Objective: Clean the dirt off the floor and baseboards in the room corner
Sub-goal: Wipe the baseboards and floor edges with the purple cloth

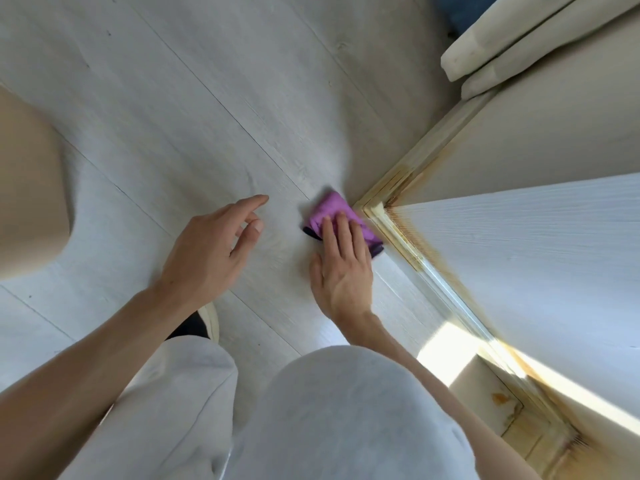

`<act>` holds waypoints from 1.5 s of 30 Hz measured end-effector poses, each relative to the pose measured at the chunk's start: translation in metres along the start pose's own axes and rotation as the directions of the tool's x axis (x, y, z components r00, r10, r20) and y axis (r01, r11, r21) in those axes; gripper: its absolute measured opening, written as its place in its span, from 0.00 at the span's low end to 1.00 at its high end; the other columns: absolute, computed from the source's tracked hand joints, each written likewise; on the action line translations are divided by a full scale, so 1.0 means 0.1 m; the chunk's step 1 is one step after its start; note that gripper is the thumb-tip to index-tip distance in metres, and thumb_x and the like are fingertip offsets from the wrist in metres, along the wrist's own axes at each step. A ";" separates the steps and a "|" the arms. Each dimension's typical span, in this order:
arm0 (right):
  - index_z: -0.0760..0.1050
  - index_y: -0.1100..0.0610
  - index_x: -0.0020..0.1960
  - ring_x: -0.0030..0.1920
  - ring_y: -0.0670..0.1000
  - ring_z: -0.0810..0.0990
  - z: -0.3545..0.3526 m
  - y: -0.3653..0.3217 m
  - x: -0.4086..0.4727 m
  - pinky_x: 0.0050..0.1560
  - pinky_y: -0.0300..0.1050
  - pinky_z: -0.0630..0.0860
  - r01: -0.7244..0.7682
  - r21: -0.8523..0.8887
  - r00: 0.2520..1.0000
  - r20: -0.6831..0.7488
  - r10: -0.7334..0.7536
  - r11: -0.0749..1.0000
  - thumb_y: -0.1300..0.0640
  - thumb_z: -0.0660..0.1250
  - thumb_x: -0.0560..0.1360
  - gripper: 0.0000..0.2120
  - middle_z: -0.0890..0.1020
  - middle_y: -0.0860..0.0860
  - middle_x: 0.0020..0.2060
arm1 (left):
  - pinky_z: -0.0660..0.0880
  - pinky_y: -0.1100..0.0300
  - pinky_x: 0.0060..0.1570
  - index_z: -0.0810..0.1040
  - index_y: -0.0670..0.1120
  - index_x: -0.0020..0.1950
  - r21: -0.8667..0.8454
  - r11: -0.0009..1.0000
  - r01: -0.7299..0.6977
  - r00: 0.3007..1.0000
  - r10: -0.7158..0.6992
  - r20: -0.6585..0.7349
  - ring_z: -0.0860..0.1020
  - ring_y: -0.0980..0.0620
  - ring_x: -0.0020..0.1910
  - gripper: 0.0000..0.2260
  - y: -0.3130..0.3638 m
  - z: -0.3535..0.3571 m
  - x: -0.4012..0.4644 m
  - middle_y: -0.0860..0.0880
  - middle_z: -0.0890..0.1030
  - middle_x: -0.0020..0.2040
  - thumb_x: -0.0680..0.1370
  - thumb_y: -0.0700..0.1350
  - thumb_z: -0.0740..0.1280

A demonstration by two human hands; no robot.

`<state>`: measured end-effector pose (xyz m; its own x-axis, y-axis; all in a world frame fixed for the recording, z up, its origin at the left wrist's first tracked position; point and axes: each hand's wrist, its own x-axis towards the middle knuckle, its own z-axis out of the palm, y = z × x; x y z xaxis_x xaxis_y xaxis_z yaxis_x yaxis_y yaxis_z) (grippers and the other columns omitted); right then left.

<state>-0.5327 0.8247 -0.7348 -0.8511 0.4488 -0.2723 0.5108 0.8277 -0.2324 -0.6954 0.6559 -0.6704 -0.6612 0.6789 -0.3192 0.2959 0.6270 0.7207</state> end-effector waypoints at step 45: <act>0.80 0.58 0.60 0.49 0.58 0.78 -0.10 -0.45 0.57 0.41 0.54 0.81 0.387 0.035 0.916 -0.134 -0.379 0.922 0.70 0.72 0.71 0.19 0.81 0.54 0.53 | 0.74 0.56 0.56 0.72 0.53 0.75 -0.093 0.983 0.160 0.978 -0.171 -0.122 0.79 0.56 0.57 0.18 -0.07 -0.02 -0.22 0.55 0.82 0.62 0.86 0.51 0.59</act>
<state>-0.6055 0.8163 -0.7307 -0.9891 0.1425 -0.0359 0.1460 0.9244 -0.3524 -0.6842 0.6357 -0.6674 -0.7813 0.5097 -0.3602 0.1203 0.6892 0.7145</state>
